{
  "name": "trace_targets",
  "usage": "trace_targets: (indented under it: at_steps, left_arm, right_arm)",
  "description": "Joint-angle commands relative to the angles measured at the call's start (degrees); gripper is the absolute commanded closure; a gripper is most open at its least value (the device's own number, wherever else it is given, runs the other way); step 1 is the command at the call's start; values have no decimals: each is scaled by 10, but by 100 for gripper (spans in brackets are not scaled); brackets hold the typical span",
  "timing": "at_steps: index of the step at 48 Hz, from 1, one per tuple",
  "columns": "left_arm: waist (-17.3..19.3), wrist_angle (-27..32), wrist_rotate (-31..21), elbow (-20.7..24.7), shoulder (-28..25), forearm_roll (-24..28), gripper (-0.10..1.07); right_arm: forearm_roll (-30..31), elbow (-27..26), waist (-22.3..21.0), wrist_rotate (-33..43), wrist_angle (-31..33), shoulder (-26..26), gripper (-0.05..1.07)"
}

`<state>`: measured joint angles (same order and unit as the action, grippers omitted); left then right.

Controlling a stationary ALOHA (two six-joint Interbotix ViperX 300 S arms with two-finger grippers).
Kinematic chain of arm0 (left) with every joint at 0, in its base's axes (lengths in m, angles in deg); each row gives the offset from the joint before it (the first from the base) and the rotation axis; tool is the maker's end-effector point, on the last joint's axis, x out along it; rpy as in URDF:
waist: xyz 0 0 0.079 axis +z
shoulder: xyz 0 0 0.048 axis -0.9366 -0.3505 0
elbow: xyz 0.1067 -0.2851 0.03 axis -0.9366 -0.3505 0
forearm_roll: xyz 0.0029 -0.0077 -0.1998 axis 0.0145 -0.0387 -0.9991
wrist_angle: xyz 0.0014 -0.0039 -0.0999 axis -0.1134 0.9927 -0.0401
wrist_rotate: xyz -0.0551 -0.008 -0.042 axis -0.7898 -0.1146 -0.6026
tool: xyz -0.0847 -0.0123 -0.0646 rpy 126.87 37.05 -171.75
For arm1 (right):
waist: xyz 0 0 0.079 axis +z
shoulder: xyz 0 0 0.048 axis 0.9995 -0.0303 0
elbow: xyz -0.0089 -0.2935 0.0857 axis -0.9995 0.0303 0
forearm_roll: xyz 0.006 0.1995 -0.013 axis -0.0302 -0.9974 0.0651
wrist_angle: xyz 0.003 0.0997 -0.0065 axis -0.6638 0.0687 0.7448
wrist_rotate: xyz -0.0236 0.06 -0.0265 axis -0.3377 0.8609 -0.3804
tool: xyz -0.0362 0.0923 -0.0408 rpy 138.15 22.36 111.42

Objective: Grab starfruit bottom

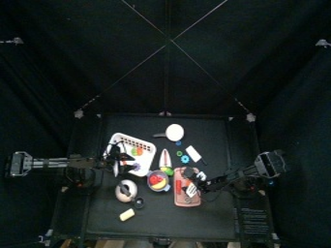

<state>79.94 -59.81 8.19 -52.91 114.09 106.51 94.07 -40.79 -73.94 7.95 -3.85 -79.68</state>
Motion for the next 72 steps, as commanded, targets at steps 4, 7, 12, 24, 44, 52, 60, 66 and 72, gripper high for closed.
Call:
trace_targets:
  at_steps: [4, 7, 12, 24, 44, 52, 60, 66, 72]
  left_arm:
    - [6, -3, 4, 17, -1, 5, 10]
    - [11, -3, 5, 20, -1, 12, 10]
    - [19, -2, 14, 23, -2, 19, 10]
    - [25, 49, 33, 37, -12, 21, 10]
    - [40, 254, 30, 62, -53, 55, 10]
    - [54, 252, 30, 50, -57, 56, 10]
    - [61, 247, 32, 53, -76, 57, 10]
    - [62, 244, 33, 64, -107, 70, 10]
    - [65, 245, 32, 77, -143, 90, 9]
  right_arm:
    - [19, -21, -13, -22, 11, 33, -1]
    - [32, -24, -22, -36, 23, 46, -1]
    - [47, -19, -33, -55, 47, 63, -1]
    - [87, 7, -69, -87, 112, 138, -1]
    - [218, 28, -111, -88, 111, 185, -1]
    - [221, 49, -107, -90, 114, 174, -1]
    - [217, 60, -107, -92, 127, 179, -1]
    - [215, 69, -107, -91, 135, 186, -1]
    - [213, 78, -107, -91, 136, 186, -1]
